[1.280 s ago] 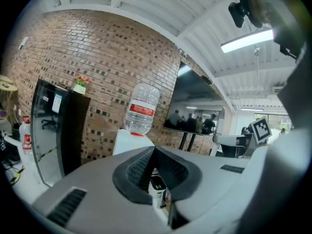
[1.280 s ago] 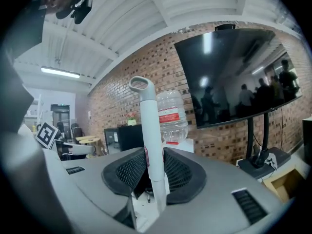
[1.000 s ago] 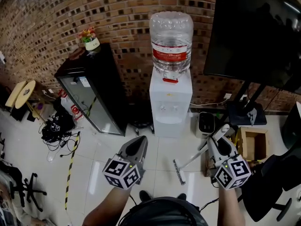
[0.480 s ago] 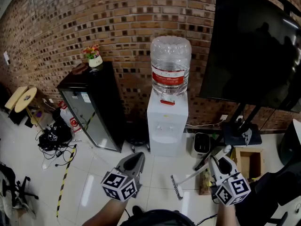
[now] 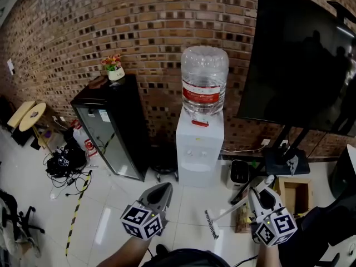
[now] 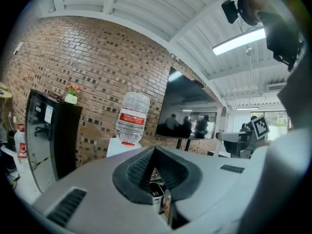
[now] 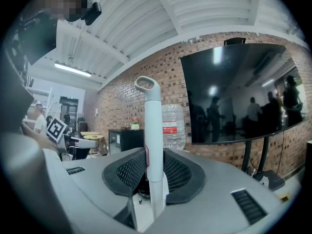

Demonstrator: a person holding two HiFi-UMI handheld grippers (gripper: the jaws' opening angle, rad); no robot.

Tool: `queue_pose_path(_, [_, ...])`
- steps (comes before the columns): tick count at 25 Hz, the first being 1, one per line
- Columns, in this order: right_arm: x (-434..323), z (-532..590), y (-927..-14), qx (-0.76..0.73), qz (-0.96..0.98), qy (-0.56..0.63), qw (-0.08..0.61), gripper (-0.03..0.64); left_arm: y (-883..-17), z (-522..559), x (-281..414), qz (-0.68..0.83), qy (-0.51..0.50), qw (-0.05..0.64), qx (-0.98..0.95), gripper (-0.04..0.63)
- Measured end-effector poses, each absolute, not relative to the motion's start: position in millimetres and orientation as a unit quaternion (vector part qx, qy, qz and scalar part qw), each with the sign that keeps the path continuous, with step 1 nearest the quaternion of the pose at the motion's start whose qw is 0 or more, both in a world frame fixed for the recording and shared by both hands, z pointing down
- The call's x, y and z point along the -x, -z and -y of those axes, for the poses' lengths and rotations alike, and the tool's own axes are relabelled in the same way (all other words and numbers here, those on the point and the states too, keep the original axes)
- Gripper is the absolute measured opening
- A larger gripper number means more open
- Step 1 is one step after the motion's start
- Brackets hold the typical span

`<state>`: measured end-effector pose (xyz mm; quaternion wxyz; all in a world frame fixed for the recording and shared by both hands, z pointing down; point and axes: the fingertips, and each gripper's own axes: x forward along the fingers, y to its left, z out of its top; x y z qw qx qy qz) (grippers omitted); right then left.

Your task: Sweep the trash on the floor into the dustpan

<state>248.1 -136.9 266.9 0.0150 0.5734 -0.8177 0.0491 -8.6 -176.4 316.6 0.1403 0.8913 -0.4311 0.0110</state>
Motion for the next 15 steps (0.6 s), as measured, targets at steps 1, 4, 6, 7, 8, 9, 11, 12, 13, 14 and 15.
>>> queue_pose_path(1, [-249,135,-266,-0.574,0.817,-0.050,0.013,0.107,-316,175,8,0.430,-0.011,0.140,-0.892,0.005])
queue_pose_path(4, [-252,131,-267,-0.576,0.816,-0.054,0.010,0.107,-317,171,5,0.426,-0.014,0.142,-0.893,0.003])
queue_pose_path(6, [-253,130,-268,-0.576,0.815,-0.058,0.008,0.107,-319,169,2,0.424,-0.018,0.142,-0.894,0.003])
queue_pose_path(7, [-253,130,-268,-0.576,0.815,-0.060,0.007,0.107,-320,169,1,0.424,-0.020,0.143,-0.894,0.003])
queue_pose_path(8, [-253,129,-268,-0.576,0.815,-0.061,0.005,0.107,-322,168,1,0.424,-0.022,0.145,-0.894,0.004])
queue_pose_path(9, [-253,127,-268,-0.575,0.816,-0.061,0.004,0.107,-324,168,1,0.425,-0.023,0.147,-0.893,0.003])
queue_pose_path(11, [-251,126,-266,-0.573,0.817,-0.060,0.001,0.107,-325,166,1,0.425,-0.024,0.148,-0.893,0.003])
queue_pose_path(12, [-251,125,-265,-0.572,0.818,-0.060,-0.002,0.107,-325,166,1,0.425,-0.023,0.147,-0.893,0.005])
queue_pose_path(13, [-251,125,-263,-0.572,0.818,-0.060,-0.004,0.107,-325,165,2,0.425,-0.022,0.147,-0.893,0.004])
queue_pose_path(14, [-251,125,-261,-0.572,0.818,-0.059,-0.006,0.107,-324,166,2,0.425,-0.020,0.146,-0.893,0.004])
queue_pose_path(15, [-251,126,-259,-0.572,0.818,-0.059,-0.007,0.107,-323,166,2,0.425,-0.017,0.145,-0.893,0.004])
